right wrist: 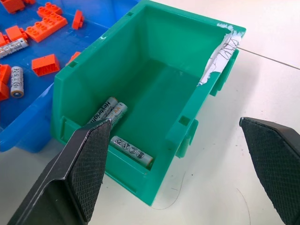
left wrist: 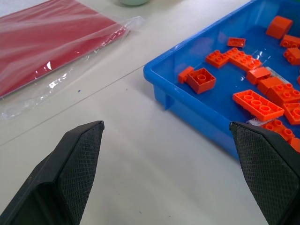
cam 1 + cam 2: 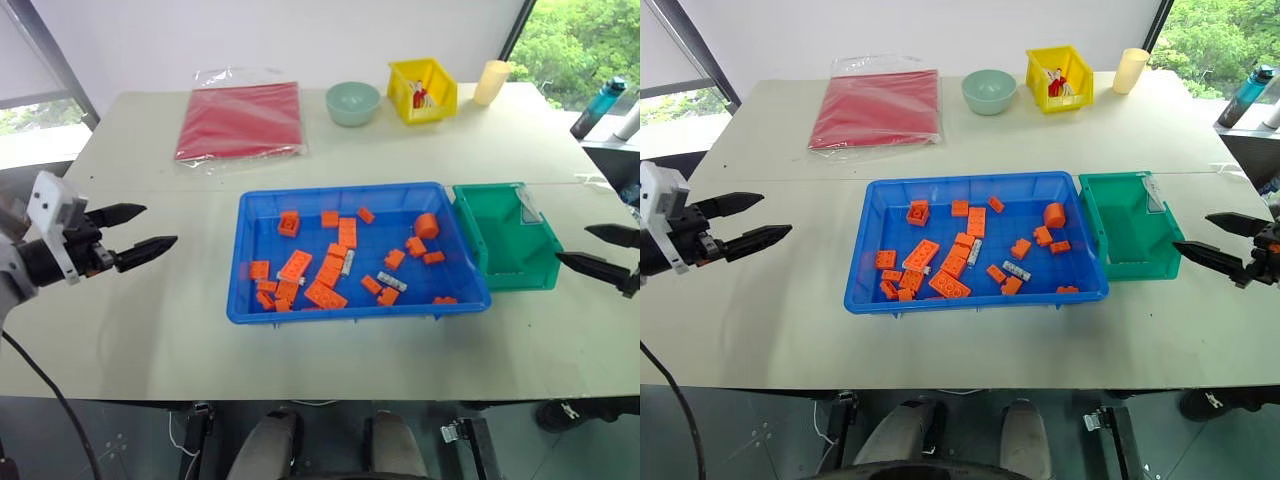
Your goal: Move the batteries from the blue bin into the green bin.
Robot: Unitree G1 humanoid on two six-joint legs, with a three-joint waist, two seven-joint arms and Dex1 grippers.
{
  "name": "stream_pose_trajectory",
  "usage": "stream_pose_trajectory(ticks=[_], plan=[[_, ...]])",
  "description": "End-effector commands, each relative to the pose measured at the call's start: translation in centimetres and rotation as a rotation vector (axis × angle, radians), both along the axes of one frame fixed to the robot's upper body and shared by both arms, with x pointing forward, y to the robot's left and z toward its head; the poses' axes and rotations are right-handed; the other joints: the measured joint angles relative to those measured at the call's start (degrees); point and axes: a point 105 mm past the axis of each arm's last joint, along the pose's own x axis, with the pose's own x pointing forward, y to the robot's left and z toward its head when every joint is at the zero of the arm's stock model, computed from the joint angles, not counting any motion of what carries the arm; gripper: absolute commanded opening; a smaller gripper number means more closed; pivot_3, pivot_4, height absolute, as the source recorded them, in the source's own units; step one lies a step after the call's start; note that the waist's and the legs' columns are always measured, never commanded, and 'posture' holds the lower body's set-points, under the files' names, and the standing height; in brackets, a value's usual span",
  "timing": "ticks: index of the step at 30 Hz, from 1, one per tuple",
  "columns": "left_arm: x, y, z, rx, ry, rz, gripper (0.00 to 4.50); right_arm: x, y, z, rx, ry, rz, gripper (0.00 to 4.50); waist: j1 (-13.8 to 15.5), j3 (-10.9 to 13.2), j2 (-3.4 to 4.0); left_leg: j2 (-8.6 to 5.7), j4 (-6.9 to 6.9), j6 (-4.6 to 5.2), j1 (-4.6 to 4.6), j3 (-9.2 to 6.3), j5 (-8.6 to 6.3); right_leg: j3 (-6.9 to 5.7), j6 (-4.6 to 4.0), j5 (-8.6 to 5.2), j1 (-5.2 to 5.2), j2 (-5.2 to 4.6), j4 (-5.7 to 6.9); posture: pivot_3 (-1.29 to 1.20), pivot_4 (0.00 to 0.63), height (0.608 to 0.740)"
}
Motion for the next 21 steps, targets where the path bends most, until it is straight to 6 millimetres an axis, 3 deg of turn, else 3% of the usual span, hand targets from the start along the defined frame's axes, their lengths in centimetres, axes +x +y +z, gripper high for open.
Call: stream_pose_trajectory(ticks=[1,14,18,21], plan=[[0.0,0.1,1.6,0.013,-0.064,0.01,4.47,0.1,0.3,1.4,-0.02,-0.057,0.02,4.5,0.0,0.0,0.0,0.0,0.0,0.0,0.0,0.0,0.0,0.0,0.0,0.0,0.0,0.0,0.0,0.0,0.15,0.717],[0.2,-1.3,1.0,-0.021,-0.055,-0.019,4.47,0.6,0.6,2.5,-0.067,-0.068,0.042,4.5,-0.04,0.0,0.0,0.01,0.0,0.0,0.0,0.02,0.0,0.0,0.0,0.0,-0.01,0.0,0.0,0.0,0.15,0.717],[0.1,-1.7,1.2,0.02,-0.066,-0.036,4.47,1.6,1.8,3.9,-0.079,-0.103,0.08,4.5,-0.1,0.01,0.02,0.01,0.02,0.0,0.0,0.05,0.0,0.0,0.0,0.0,-0.02,-0.01,0.01,0.0,0.15,0.717],[0.1,-2.4,2.0,0.02,-0.071,-0.081,4.47,2.6,4.9,5.7,-0.109,-0.16,0.193,4.5,-0.2,0.04,0.06,0.04,0.01,0.0,-0.01,0.05,0.0,0.0,0.0,0.0,-0.05,0.01,0.02,0.0,0.15,0.717]])
